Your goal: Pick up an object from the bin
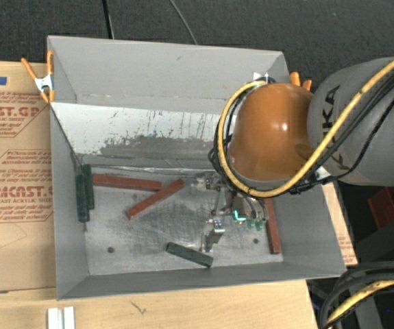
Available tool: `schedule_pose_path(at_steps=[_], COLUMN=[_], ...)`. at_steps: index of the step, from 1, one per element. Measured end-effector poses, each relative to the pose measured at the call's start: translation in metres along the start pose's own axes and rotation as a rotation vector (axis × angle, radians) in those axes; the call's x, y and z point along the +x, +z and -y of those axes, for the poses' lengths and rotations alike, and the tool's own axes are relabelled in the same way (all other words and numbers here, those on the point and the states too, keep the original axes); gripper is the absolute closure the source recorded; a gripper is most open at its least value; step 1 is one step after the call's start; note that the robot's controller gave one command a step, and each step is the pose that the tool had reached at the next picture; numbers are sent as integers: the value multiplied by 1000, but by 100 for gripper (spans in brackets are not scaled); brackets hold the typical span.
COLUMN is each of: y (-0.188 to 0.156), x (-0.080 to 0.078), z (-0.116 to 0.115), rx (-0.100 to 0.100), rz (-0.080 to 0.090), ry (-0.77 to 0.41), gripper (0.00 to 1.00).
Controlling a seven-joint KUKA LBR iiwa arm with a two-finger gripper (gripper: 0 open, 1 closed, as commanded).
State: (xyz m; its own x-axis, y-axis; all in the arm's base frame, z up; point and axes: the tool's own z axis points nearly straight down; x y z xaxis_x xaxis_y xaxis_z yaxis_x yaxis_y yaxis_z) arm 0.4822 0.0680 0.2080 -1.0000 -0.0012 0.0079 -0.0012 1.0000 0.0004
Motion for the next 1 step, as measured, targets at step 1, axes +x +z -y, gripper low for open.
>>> schedule_pose_path(at_steps=[1], y=[-4], x=[-2], z=[0], rx=[-1], rz=[8], ry=[1], gripper=[0])
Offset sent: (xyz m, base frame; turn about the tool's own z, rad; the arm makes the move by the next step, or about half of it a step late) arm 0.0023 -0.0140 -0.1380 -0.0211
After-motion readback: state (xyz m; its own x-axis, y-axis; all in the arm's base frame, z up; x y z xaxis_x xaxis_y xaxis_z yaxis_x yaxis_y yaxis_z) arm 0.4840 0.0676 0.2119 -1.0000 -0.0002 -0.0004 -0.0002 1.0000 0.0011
